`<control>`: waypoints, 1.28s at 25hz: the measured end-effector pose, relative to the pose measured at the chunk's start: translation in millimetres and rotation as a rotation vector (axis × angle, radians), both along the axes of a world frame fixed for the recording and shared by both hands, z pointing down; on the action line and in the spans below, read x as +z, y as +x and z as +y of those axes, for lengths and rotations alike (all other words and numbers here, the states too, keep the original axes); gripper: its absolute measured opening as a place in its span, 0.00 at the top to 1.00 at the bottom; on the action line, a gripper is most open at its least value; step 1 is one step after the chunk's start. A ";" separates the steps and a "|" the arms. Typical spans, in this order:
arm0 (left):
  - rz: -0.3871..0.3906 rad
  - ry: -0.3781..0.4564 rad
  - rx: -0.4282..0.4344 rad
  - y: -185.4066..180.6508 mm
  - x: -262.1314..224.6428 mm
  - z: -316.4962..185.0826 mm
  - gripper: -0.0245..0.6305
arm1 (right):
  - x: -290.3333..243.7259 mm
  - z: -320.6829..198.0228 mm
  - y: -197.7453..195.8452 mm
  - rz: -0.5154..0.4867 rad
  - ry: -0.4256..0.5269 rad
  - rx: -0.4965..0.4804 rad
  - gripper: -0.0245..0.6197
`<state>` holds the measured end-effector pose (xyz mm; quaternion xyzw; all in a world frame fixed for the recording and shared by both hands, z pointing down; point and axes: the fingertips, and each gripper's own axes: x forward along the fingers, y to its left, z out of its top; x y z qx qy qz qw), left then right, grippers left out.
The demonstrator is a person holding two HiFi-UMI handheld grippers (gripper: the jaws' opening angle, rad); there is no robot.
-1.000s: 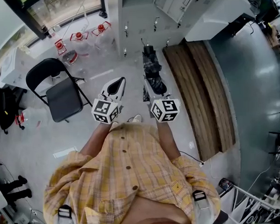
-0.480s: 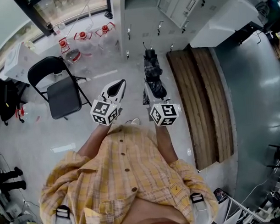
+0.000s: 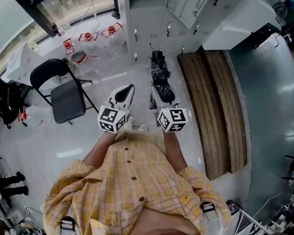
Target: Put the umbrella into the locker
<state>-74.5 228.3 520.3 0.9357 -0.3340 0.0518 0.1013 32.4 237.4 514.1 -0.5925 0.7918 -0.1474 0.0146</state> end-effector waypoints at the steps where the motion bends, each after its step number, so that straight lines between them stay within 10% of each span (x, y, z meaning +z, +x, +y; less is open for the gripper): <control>1: -0.001 -0.003 -0.006 -0.1 1.7 -1.8 0.96 | 0.5 -2.9 0.9 -0.001 -0.002 -0.003 0.67; 32: 0.076 -0.017 0.020 42.2 6.2 -214.2 0.96 | -4.0 -206.5 45.7 0.039 0.004 0.033 0.67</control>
